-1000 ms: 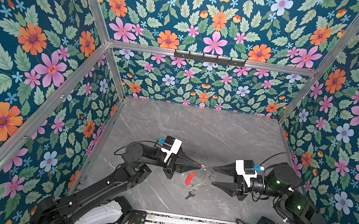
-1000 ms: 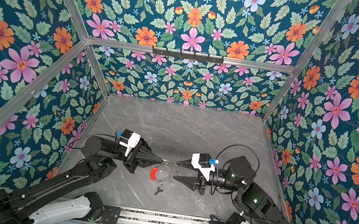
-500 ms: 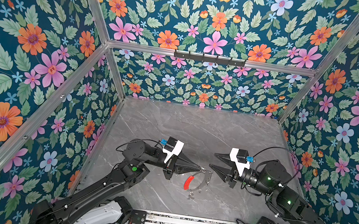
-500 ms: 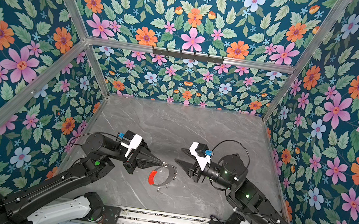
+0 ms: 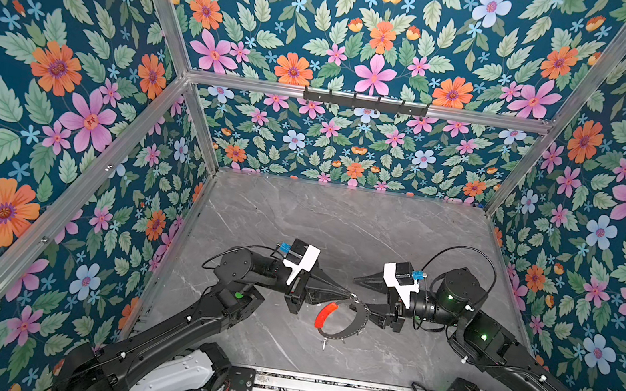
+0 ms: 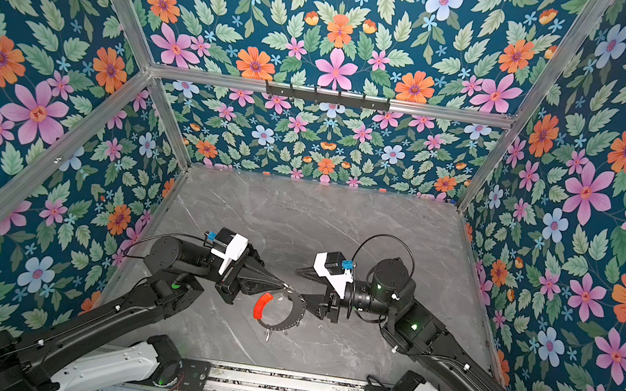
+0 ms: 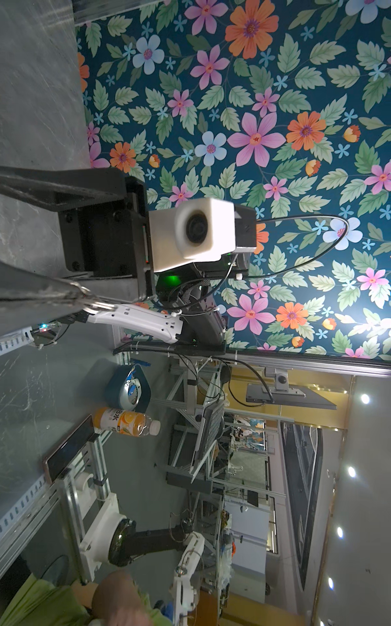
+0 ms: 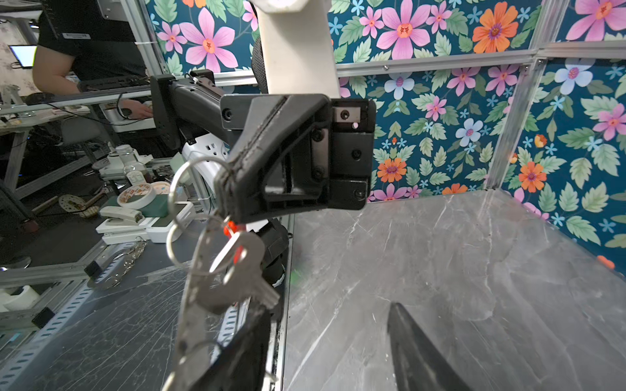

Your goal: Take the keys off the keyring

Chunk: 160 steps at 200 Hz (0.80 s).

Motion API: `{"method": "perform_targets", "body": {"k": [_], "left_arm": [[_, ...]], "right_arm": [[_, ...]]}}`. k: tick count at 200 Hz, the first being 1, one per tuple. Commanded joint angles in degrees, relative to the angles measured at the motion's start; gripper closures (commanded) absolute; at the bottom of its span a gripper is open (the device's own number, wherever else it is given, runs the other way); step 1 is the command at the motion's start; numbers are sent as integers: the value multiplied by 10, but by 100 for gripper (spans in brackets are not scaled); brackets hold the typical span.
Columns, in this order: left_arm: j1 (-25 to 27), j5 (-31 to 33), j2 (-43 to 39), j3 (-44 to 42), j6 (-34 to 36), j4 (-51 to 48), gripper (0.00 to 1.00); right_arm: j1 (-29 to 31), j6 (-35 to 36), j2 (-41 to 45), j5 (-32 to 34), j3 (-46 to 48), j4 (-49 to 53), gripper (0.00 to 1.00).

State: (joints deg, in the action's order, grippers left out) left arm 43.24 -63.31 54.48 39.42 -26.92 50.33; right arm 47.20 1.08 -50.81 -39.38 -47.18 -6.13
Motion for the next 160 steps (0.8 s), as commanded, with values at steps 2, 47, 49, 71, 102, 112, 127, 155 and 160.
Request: {"method": "perform_targets", "body": {"k": [2, 47, 49, 71, 102, 112, 127, 155, 160], "left_arm": [[0, 18, 0, -2, -8, 41, 100], [-1, 46, -4, -7, 10, 28, 100], [-1, 47, -5, -7, 11, 27, 100], [-2, 56, -7, -4, 17, 12, 100], [-2, 57, -1, -5, 14, 13, 100], [-1, 59, -2, -5, 14, 13, 100], [-1, 60, -5, -5, 18, 11, 100], [-1, 69, -16, 3, 41, -38, 100], [-1, 70, -19, 5, 45, -48, 100]], "right_arm": [[1, -25, -9, -20, -1, -64, 43], [1, -42, -19, -43, 4, -95, 44], [0, -39, -19, -44, 3, -92, 44], [0, -33, -15, -33, 5, -84, 45], [1, -40, -15, -29, 5, -94, 62], [1, -33, -13, -20, 1, -83, 69], [1, -20, -6, -7, -3, -63, 81], [1, -3, 12, 20, -9, -29, 93], [1, 1, 16, 27, -9, -23, 94]]}}
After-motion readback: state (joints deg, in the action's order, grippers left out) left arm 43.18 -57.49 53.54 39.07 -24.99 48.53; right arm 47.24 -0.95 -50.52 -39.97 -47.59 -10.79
